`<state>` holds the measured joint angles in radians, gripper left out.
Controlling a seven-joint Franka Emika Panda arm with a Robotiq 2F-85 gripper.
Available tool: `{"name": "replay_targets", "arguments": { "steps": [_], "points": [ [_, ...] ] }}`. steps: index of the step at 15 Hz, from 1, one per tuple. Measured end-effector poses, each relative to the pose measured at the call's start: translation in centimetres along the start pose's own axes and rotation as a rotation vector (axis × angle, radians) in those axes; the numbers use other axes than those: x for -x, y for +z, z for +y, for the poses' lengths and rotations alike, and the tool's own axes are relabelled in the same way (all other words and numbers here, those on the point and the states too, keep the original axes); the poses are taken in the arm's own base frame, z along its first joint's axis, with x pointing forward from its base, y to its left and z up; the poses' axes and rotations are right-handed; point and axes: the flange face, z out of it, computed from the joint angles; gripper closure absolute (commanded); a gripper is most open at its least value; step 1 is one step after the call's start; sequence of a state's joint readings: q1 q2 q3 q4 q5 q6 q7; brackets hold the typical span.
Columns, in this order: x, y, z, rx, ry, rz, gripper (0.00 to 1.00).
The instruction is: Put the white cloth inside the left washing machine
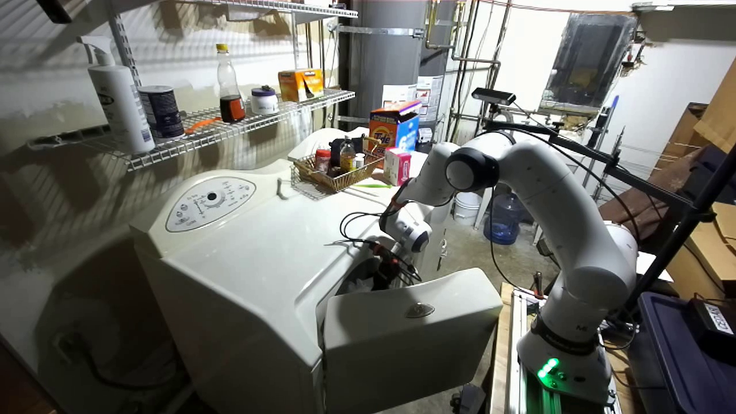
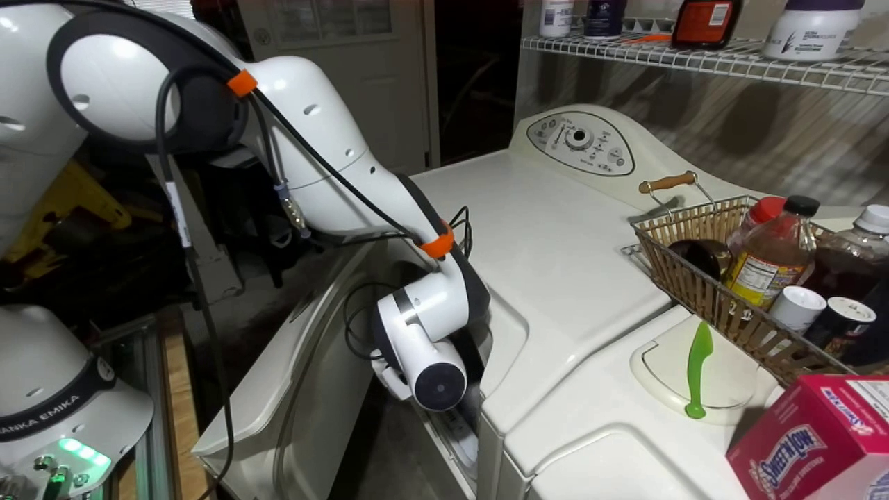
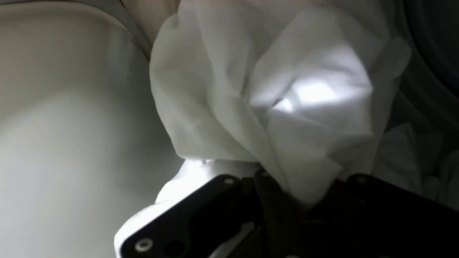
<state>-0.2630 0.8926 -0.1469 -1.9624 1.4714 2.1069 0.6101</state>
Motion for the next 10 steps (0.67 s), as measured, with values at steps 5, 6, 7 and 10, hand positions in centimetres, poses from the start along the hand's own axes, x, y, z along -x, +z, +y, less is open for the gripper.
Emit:
{"name": "replay_targets", "arguments": {
  "steps": [5, 6, 7, 10],
  "points": [
    [-2.2, 2.2, 1.3, 0.002, -0.004, -0.019, 0.97],
    [-2.8, 2.4, 1.5, 0.007, 0.006, -0.015, 0.97],
    [-3.5, 2.5, 1.8, 0.011, 0.017, -0.009, 0.97],
    [-5.4, 2.3, 2.1, 0.006, 0.009, 0.024, 0.97]
  ]
}}
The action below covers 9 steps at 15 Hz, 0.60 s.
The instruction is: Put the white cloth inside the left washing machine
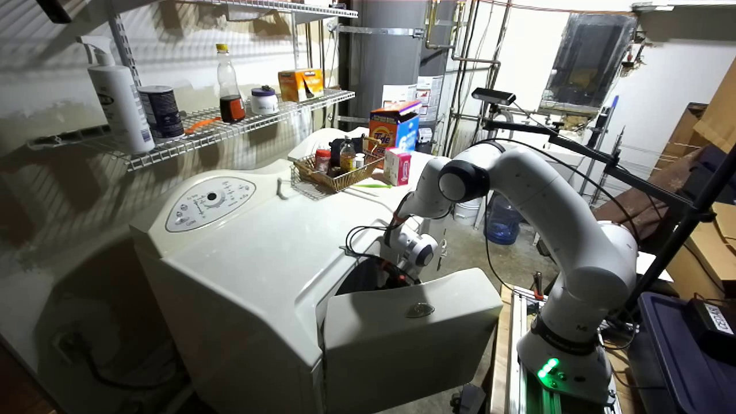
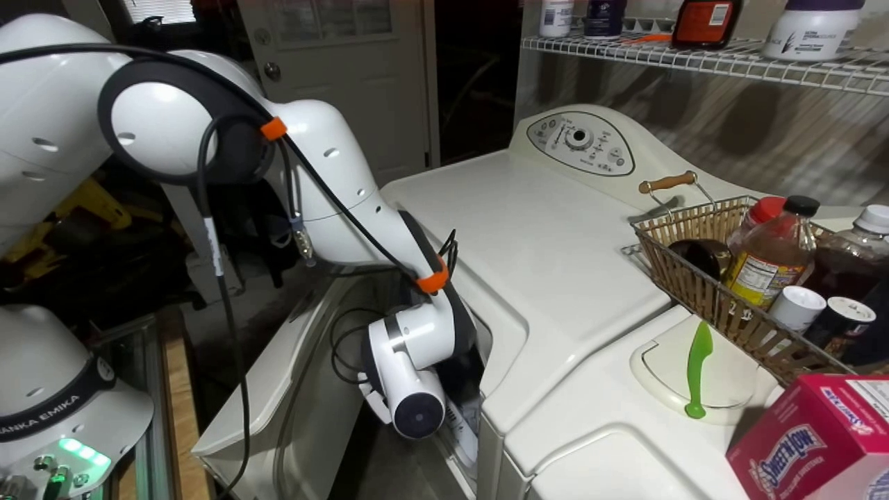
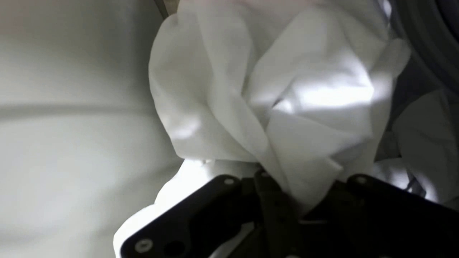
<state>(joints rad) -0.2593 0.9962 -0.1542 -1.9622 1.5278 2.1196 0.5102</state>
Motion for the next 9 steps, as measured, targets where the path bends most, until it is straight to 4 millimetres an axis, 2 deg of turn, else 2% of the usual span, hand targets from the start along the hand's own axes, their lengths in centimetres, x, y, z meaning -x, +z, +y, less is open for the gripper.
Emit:
{"name": "replay_targets", "arguments": {
  "steps": [2, 5, 6, 9],
  "points": [
    [-0.3, -0.6, -0.6, -0.031, -0.045, 0.055, 0.97],
    [0.7, -0.9, -1.7, -0.124, -0.115, 0.135, 0.97],
    [1.2, -0.8, -2.1, -0.158, -0.137, 0.167, 0.86],
    [2.9, 0.4, -2.4, -0.210, -0.186, 0.253, 0.86]
  ]
}}
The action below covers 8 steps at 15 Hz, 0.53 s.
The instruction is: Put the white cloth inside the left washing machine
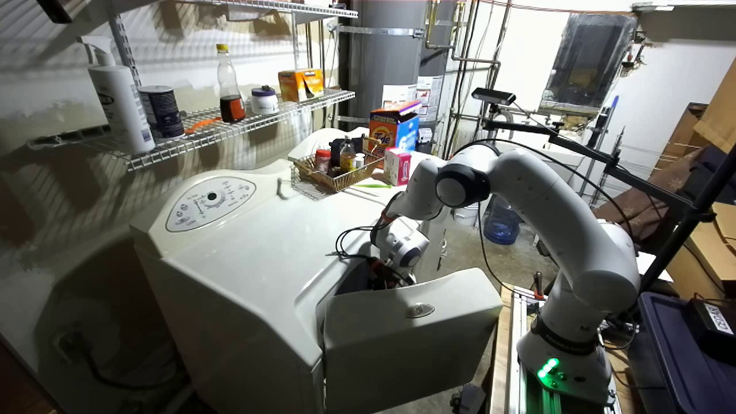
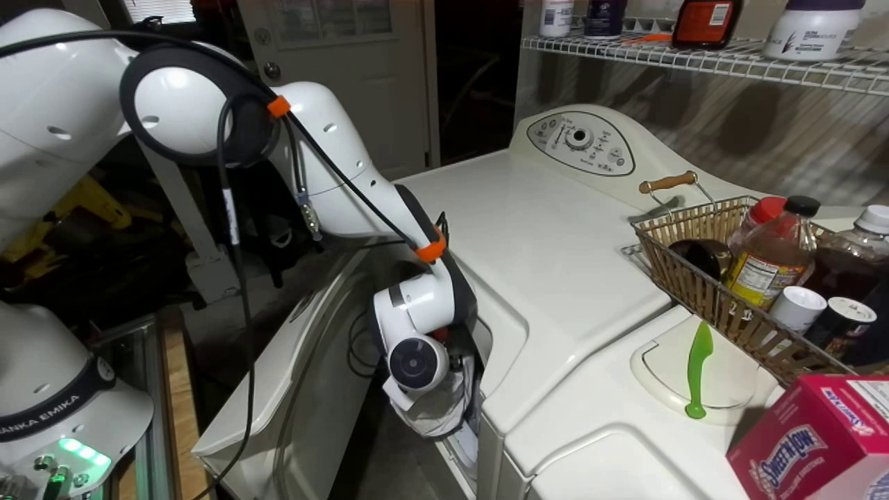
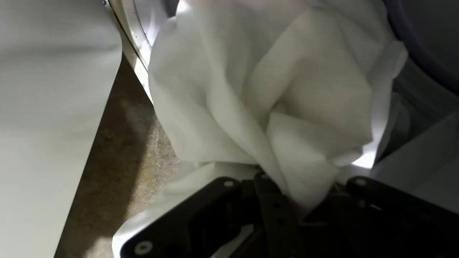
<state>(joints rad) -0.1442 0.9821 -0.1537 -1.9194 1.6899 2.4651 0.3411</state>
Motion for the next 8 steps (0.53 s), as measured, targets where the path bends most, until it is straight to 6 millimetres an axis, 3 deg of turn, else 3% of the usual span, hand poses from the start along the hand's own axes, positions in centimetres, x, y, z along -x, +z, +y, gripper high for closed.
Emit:
{"name": "replay_targets", "arguments": {
  "steps": [2, 3, 8],
  "points": [
    [0.37, 0.23, 0.11, 0.002, -0.008, 0.008, 0.86],
    [0.34, 0.20, 0.08, 0.001, -0.008, 0.009, 0.97],
    [0.50, 0.59, 0.39, 0.000, -0.029, 0.009, 0.97]
  ]
}}
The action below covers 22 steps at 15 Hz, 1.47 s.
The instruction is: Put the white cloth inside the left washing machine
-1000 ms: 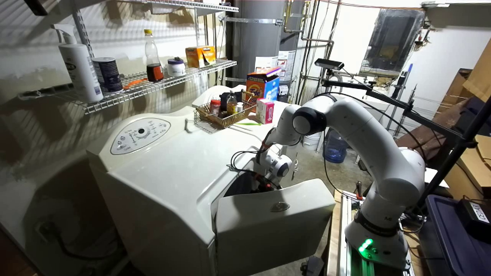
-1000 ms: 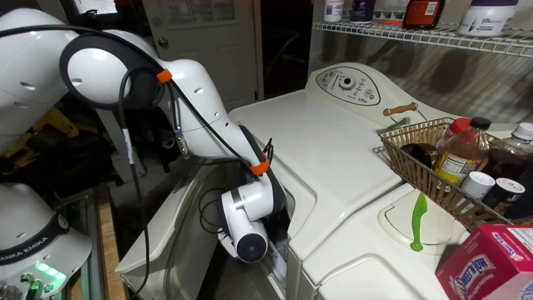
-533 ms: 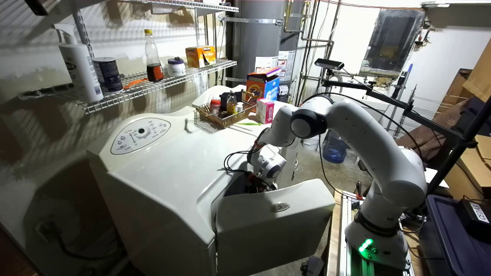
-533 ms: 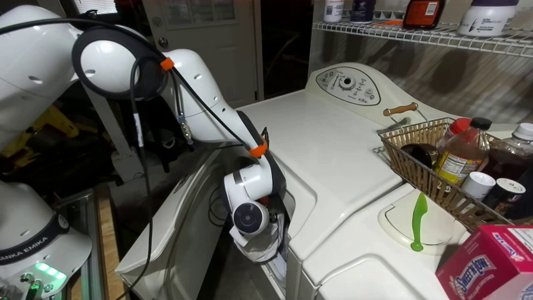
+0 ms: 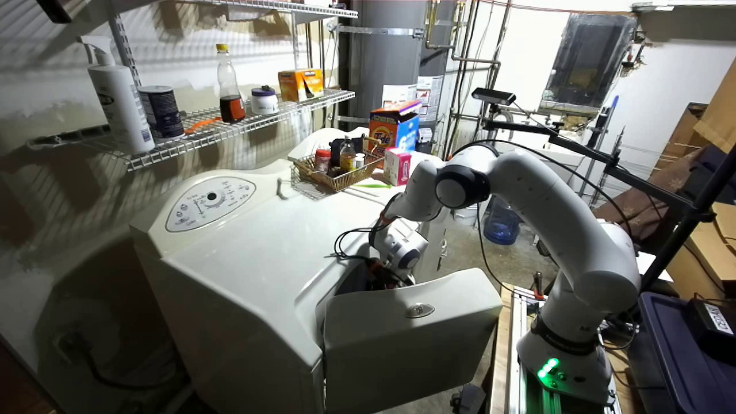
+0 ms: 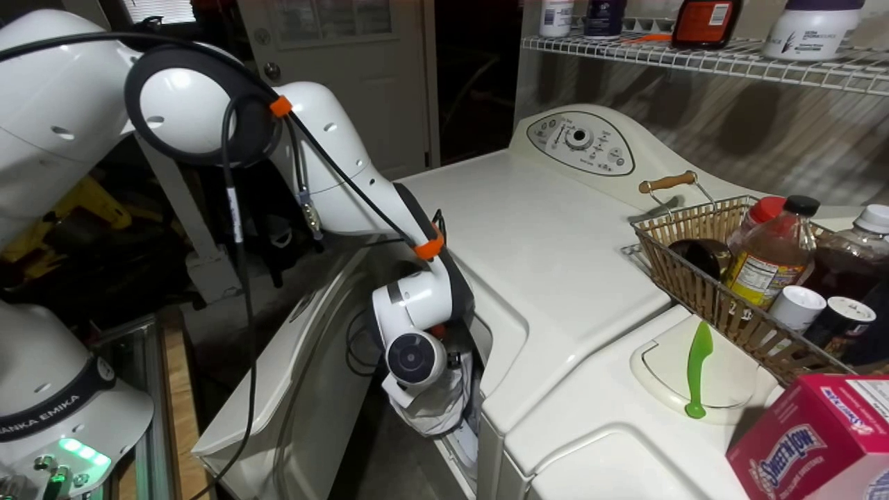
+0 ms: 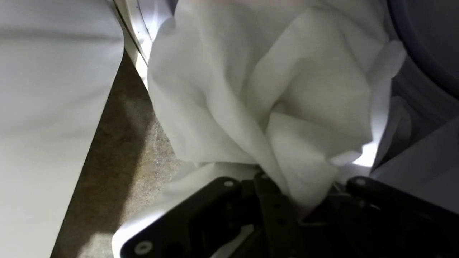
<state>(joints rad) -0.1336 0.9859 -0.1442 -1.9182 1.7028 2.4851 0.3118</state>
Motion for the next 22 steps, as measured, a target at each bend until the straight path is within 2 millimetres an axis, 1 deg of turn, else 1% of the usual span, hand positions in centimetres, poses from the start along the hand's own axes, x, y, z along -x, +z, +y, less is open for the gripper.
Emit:
{"name": "replay_targets", "arguments": {
  "steps": [3, 5, 11, 15, 16, 17, 20, 21, 22],
  "points": [
    [0.6, 1.5, 1.1, -0.021, -0.031, -0.011, 0.97],
    [1.0, 2.5, 1.5, -0.071, -0.047, -0.028, 0.97],
    [0.7, 5.0, 0.8, -0.311, -0.106, -0.067, 0.97],
    [1.2, 7.0, 0.1, -0.495, -0.176, -0.109, 0.97],
    [1.3, 7.2, -0.3, -0.512, -0.210, -0.114, 0.97],
    [1.4, 7.1, -1.1, -0.541, -0.234, -0.125, 0.97],
    [0.6, 5.6, -4.0, -0.662, -0.282, -0.139, 0.97],
    [0.4, 5.4, -4.4, -0.685, -0.308, -0.132, 0.97],
    [0.9, 5.4, -4.4, -0.695, -0.336, -0.124, 0.86]
  ]
}}
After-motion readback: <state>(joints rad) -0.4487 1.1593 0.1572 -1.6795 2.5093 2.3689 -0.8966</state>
